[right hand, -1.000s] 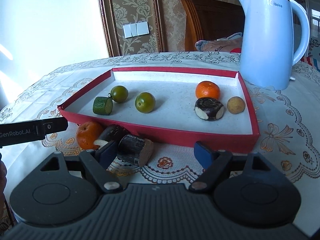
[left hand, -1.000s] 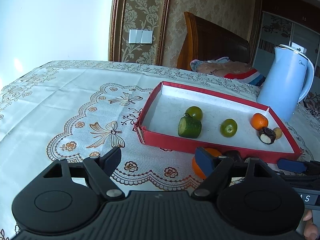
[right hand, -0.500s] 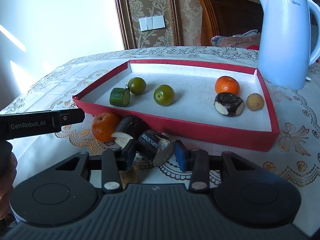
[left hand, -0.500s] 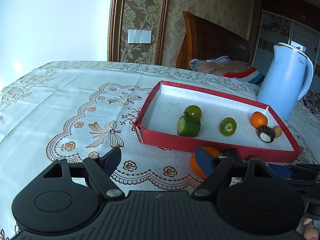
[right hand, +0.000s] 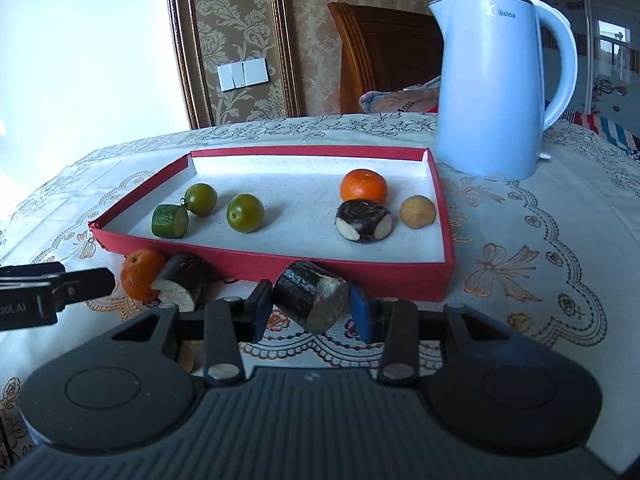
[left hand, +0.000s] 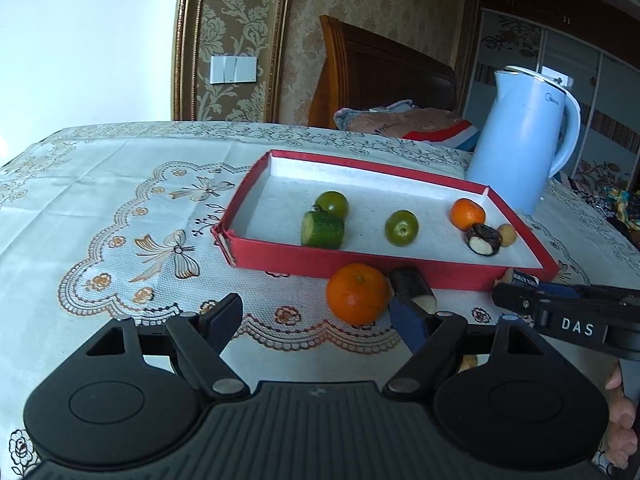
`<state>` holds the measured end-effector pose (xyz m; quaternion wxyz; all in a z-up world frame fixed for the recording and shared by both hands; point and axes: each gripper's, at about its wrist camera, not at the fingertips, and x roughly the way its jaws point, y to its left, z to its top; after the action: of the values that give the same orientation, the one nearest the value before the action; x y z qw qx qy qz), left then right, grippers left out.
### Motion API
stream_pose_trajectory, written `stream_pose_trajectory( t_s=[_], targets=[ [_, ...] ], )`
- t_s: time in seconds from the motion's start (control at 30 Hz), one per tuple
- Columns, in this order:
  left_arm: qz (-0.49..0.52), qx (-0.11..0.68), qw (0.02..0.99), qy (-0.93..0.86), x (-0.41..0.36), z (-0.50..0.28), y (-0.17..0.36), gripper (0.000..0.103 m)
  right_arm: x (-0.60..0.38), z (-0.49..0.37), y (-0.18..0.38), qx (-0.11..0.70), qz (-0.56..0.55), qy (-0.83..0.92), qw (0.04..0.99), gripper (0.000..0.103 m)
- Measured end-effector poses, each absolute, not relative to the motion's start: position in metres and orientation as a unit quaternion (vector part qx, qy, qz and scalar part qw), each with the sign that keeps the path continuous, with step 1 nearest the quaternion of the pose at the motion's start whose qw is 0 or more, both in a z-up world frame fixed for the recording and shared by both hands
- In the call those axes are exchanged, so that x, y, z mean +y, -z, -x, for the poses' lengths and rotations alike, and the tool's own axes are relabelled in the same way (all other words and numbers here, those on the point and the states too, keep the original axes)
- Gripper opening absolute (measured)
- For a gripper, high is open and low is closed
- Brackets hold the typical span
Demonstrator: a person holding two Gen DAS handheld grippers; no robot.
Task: Organize fruits
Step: 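Close the right tool on the dark cylinder chunk while the left tool nears a brown fruit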
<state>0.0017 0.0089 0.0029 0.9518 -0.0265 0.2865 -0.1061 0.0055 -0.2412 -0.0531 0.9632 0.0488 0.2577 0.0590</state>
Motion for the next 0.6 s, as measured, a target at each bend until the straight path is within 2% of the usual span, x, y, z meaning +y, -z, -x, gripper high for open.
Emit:
stream_pose_trajectory(
  t_s=[0.23,0.6],
  targets=[
    [0.003,0.297,0.942,0.159,-0.014,0.011,0.0,0.081,-0.247,-0.004,0.053,0.252,-0.06,-0.047,0.965,0.039],
    [-0.052,0.291,0.944,0.147,-0.046,0.018,0.005,0.081,-0.25,0.003,0.052,0.237,-0.057,-0.029,0.969,0.039]
  ],
)
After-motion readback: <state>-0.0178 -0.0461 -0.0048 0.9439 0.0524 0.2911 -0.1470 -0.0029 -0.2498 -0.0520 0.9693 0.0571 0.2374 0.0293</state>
